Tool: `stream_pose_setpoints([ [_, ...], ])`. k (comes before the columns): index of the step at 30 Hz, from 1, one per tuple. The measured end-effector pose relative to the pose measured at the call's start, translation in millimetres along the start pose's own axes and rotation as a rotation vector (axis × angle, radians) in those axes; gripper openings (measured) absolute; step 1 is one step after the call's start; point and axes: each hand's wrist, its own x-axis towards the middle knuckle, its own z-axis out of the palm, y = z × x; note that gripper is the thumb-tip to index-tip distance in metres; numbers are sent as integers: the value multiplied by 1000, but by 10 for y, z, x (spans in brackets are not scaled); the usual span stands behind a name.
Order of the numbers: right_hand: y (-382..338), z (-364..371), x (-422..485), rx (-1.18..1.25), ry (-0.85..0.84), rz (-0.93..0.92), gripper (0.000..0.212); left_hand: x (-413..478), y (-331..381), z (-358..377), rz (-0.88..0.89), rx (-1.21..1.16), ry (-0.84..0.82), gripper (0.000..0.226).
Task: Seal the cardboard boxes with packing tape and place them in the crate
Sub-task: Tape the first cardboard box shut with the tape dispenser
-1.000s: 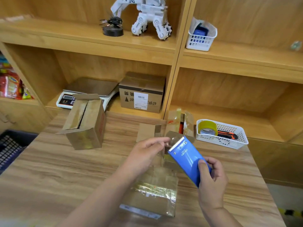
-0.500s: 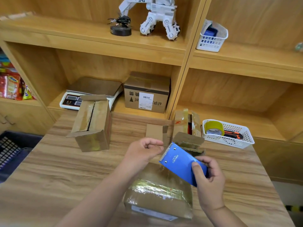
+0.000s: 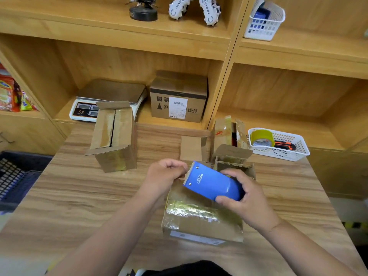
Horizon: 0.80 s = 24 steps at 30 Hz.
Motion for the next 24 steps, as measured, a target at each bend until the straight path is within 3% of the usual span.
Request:
stream_pose_setpoints([
  [4,-53,-38,18,-249,-187,-107,64,-58,-140,-147,-88,-58,-3,19],
  [10,-119,-60,58,-349,-352,-161,75,-145,-314,-285,-142,-147,28,16],
  [15,-46,-320,35,-355,-340,-70,68,-95,-312,-824,-141,-175,238,9],
  [24,-167,-542,61,-466,-373,-54,62,-127,-483,-902,-233,-130,210,4],
])
